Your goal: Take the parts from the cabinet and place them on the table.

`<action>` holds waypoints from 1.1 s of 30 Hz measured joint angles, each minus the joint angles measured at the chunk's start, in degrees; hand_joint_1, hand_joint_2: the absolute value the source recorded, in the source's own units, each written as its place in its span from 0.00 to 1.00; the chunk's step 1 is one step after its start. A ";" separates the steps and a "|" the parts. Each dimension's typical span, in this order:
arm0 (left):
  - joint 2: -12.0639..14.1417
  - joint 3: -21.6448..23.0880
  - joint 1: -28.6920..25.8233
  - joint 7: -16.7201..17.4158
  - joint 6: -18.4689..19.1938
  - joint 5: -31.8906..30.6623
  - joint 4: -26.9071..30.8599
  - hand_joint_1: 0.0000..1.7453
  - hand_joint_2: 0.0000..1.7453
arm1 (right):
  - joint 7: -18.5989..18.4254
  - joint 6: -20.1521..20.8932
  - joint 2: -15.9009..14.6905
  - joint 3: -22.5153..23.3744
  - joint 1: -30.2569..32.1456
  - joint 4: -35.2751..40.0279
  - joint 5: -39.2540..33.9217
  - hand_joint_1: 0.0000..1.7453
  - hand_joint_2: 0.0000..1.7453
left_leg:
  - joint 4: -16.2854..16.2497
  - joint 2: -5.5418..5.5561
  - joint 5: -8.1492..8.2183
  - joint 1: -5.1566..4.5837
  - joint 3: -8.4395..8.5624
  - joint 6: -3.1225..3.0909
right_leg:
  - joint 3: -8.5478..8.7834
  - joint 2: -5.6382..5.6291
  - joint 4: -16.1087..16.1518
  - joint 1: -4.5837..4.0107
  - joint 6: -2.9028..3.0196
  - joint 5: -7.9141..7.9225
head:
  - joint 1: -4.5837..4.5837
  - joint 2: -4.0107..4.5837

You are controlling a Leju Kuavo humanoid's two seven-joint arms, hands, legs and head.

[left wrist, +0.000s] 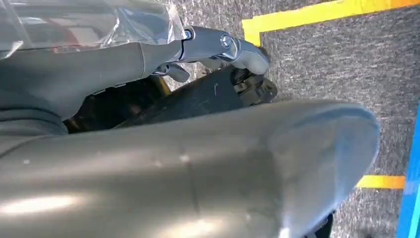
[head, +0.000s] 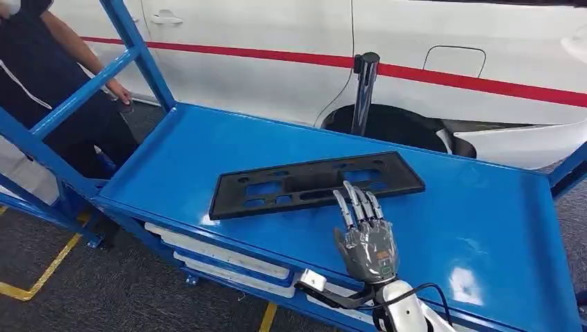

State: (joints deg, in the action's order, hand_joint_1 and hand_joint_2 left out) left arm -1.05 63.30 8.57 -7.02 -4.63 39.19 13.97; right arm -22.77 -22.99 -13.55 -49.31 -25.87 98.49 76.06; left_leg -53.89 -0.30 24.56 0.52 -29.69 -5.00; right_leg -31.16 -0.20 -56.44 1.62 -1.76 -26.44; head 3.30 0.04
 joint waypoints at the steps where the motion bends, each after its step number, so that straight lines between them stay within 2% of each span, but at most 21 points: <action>1: 0.00 0.00 -0.03 -0.02 0.00 0.00 0.00 0.00 0.00 | 0.00 0.02 0.00 0.00 0.00 0.00 0.09 0.00 1.00 | 0.04 0.00 -0.04 0.04 -0.02 -0.03 | -0.03 0.00 -0.01 -0.10 0.09 0.02 | 0.00 0.00; 2: 0.00 -0.02 -0.03 -0.11 0.00 0.00 0.00 0.00 0.00 | 0.00 0.02 0.02 0.00 0.01 0.00 0.13 0.00 1.00 | 0.08 0.00 -0.16 0.09 -0.02 0.16 | -0.05 0.00 -0.02 -0.21 0.14 0.04 | 0.00 0.00; 4: 0.00 -0.02 0.00 -0.33 0.00 0.02 0.00 0.00 0.00 | -0.02 0.02 0.02 -0.02 0.00 0.00 0.44 0.00 1.00 | 0.19 0.00 -0.60 0.23 -0.02 1.00 | -0.07 -0.01 -0.05 -0.35 0.15 0.04 | 0.00 0.00; 6: 0.00 0.00 -0.01 -0.46 0.00 0.00 0.00 0.00 0.00 | -0.04 0.02 0.02 -0.02 0.00 0.00 0.87 0.00 1.00 | 0.24 0.00 -0.68 0.28 -0.01 1.45 | -0.14 -0.01 -0.07 -0.42 0.15 0.04 | 0.00 0.00; 7: 0.00 0.00 0.00 -0.55 0.00 0.00 0.00 0.00 0.00 | -0.04 0.02 0.02 -0.02 0.00 0.00 1.33 0.00 1.00 | 0.26 0.01 -0.66 0.32 -0.04 2.00 | -0.19 -0.01 -0.08 -0.43 0.15 0.04 | 0.00 0.00; 9: 0.00 -0.02 0.00 -0.66 -0.02 0.00 0.00 0.00 0.00 | 0.02 0.52 0.02 -0.09 -0.01 0.00 3.25 0.00 1.00 | 0.42 0.01 -0.68 0.45 -0.05 3.62 | -0.29 -0.01 -0.12 -0.46 0.16 0.03 | 0.00 0.00; 11: 0.00 0.00 0.00 -0.72 0.00 0.00 0.00 0.00 0.00 | 0.17 1.47 0.02 -0.15 -0.03 -0.04 5.56 0.00 1.00 | 0.45 0.01 -0.62 0.50 -0.12 4.40 | -0.35 0.00 -0.13 -0.46 0.16 0.03 | 0.00 0.00; 15: 0.00 -0.02 0.02 -0.72 0.00 -0.02 0.00 0.00 0.00 | 0.17 2.67 0.02 -0.90 -0.12 -0.59 8.31 0.00 1.00 | 0.42 0.01 -0.51 0.44 -0.20 4.78 | -0.36 0.04 -0.11 -0.38 0.15 0.03 | -0.02 0.00; 33: 0.00 0.00 0.14 -0.72 0.24 -0.04 0.00 0.00 0.00 | 0.50 8.04 0.11 -2.43 -2.05 -2.80 11.36 0.00 1.00 | 0.32 0.03 -0.48 0.23 -0.25 4.74 | -0.38 0.13 -0.07 -0.13 0.12 0.05 | 0.00 0.00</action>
State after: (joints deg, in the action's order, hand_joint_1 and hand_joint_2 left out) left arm -1.05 63.30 8.71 -7.74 -4.39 39.15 13.97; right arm -22.27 -14.95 -13.44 -51.74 -27.93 95.69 87.43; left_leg -53.57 -0.27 24.08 0.75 -29.94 -0.26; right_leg -31.54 -0.07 -56.51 1.49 -1.65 -26.39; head 3.30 0.04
